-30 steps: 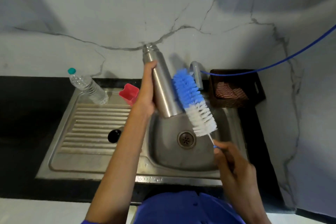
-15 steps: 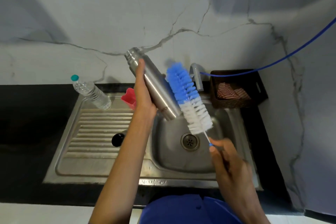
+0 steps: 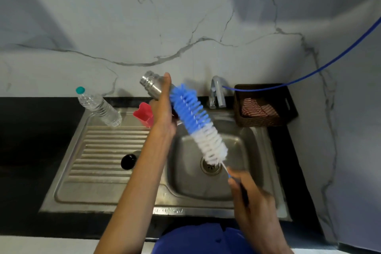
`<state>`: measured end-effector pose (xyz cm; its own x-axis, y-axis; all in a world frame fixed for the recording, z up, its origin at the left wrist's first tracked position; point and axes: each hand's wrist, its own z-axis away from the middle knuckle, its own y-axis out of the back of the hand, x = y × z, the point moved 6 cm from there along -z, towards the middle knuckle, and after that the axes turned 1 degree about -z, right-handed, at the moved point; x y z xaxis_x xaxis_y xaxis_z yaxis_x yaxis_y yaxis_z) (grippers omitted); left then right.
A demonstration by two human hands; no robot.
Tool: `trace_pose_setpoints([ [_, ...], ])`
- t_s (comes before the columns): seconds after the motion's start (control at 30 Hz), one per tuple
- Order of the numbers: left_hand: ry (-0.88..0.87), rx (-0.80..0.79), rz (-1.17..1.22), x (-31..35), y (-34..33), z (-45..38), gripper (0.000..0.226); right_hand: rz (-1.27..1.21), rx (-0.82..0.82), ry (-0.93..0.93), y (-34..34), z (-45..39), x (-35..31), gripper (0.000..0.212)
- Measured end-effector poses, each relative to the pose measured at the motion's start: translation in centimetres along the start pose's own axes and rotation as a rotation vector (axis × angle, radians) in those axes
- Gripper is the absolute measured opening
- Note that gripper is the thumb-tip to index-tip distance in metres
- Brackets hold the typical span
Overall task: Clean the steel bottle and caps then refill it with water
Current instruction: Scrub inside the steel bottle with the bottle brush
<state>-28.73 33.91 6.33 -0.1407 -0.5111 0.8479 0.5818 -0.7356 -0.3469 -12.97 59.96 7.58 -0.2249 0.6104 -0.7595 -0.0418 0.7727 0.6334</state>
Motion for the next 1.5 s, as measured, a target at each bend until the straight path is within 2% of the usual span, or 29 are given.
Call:
trace_pose_setpoints([
  [0.07,0.004,0.046,0.006,-0.4,0.4,-0.3,0.075,0.026,0.026,-0.007,-0.4,0.3,0.2,0.021],
  [0.17,0.117,-0.047,0.057,-3.4,-0.8,1.7,0.102,0.018,0.106,-0.062,-0.4,-2.8,0.1,0.019],
  [0.23,0.184,-0.079,0.027,-6.0,-1.4,3.4,0.107,0.021,0.118,-0.045,-0.3,-5.3,-0.3,0.013],
  [0.3,0.192,-0.119,-0.021,-6.8,-2.1,4.3,0.097,0.025,0.127,-0.008,0.1,-6.3,-0.5,0.012],
  [0.37,0.129,-0.125,0.007,-5.4,-2.1,3.8,0.085,0.034,0.092,0.025,0.2,-5.0,0.0,0.015],
  [0.43,0.049,-0.045,0.092,-3.1,-0.7,2.1,0.095,0.051,0.062,0.043,0.4,-2.2,0.5,0.02],
  [0.53,0.036,0.131,0.196,-3.3,2.3,1.4,0.118,0.0,0.053,0.008,0.7,0.5,1.1,0.02],
  [0.6,0.07,0.164,0.172,-5.9,2.7,3.8,0.11,0.004,0.073,-0.022,0.0,-0.2,1.5,0.018],
  [0.7,0.221,0.084,0.155,-10.6,1.0,7.5,0.074,0.017,0.031,-0.083,-1.2,-2.8,1.6,0.017],
  [0.77,0.248,0.048,0.148,-10.8,0.5,8.0,0.061,0.022,0.005,-0.078,-1.3,-3.5,1.8,0.015],
  [0.83,0.128,0.012,0.133,-8.6,1.1,6.3,0.065,0.04,-0.004,-0.047,-1.0,-2.6,2.1,0.019],
  [0.9,-0.013,0.0,0.062,-5.5,2.3,4.2,0.083,0.034,0.005,-0.006,-0.3,-0.8,2.1,0.018],
  [0.97,-0.063,0.052,-0.072,-3.9,3.4,3.6,0.097,0.005,0.013,-0.008,0.2,0.1,1.5,0.022],
  [1.03,-0.081,0.027,-0.231,-4.4,2.9,5.1,0.09,-0.032,0.041,-0.019,-0.1,-0.9,1.2,0.024],
  [1.1,-0.023,-0.101,-0.276,-7.1,1.0,7.2,0.074,-0.053,0.089,-0.006,-0.5,-3.2,0.4,0.02],
  [1.17,0.123,-0.138,-0.208,-9.3,-1.0,9.2,0.06,-0.023,0.093,0.036,-0.8,-5.0,-0.5,0.019],
  [1.23,0.212,-0.131,-0.066,-9.4,-1.5,9.0,0.054,0.025,0.069,0.056,-0.8,-4.9,-0.7,0.019],
  [1.3,0.211,-0.087,0.032,-7.7,-0.9,7.2,0.053,0.039,0.046,0.027,-0.6,-3.1,0.0,0.018],
  [1.37,0.139,0.007,0.087,-5.5,0.6,5.3,0.068,0.026,0.054,-0.02,-0.1,-1.3,0.9,0.018],
  [1.43,0.123,0.035,0.142,-4.4,2.3,3.8,0.082,-0.004,0.066,-0.078,0.3,-0.6,2.1,0.019],
  [1.5,0.091,0.07,0.148,-3.4,3.8,3.1,0.077,-0.017,0.068,-0.104,0.4,-0.8,2.8,0.022],
])
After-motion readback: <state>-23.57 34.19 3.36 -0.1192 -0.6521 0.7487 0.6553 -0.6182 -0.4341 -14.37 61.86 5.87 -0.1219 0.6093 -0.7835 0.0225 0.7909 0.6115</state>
